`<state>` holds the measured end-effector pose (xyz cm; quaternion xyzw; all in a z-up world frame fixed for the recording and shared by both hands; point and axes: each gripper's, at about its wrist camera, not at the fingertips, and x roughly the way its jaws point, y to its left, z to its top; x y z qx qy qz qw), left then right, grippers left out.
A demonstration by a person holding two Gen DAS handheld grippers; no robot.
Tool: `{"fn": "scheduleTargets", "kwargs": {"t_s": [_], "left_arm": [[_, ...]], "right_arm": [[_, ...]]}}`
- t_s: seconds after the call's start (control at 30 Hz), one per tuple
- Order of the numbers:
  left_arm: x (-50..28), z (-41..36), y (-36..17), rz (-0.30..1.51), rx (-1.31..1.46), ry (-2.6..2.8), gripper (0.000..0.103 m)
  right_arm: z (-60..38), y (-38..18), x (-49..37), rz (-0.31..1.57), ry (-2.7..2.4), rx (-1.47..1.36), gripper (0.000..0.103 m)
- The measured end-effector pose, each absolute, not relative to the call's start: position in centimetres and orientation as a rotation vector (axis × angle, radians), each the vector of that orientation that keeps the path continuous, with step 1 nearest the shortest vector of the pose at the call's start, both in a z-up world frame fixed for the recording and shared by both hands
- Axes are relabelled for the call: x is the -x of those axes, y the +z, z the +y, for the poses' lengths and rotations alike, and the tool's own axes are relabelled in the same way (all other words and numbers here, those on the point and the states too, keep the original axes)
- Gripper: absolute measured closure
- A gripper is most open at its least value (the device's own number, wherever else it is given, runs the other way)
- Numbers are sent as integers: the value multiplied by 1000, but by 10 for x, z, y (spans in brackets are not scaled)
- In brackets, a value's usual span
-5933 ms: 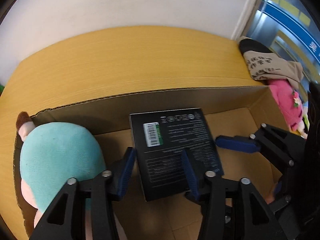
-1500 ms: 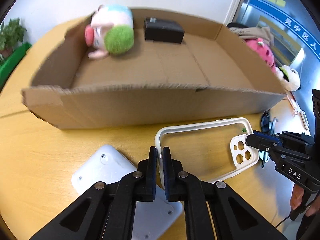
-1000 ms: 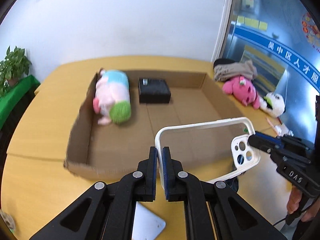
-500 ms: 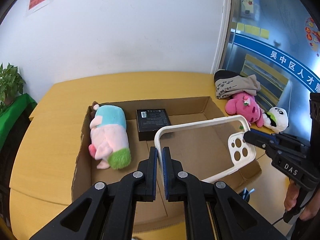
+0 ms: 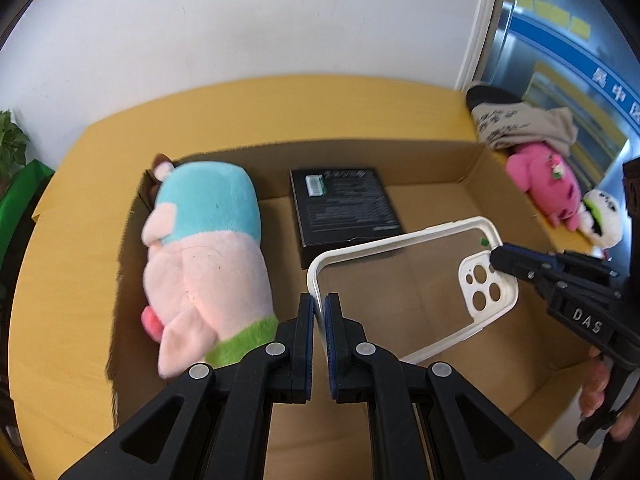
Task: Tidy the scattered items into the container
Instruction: 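Lift the phone case with the left gripper and lower it into the box, then open the left gripper and withdraw both grippers from the box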
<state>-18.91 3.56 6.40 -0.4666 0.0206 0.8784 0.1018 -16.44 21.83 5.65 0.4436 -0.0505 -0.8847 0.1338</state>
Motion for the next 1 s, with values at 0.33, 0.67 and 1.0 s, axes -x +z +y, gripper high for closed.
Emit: {"fn": "scheduleTargets", "kwargs": {"t_s": [0.33, 0.67, 1.0], "left_arm": [[224, 39, 18, 112, 1538, 2531, 99], [230, 52, 3, 236, 1614, 2537, 98], [179, 28, 62, 142, 1346, 2698, 47]], "right_arm": [[217, 11, 201, -135, -2497, -1470, 97], [221, -18, 209, -161, -2436, -1586, 93], [244, 50, 142, -244, -2554, -1322, 51]]}}
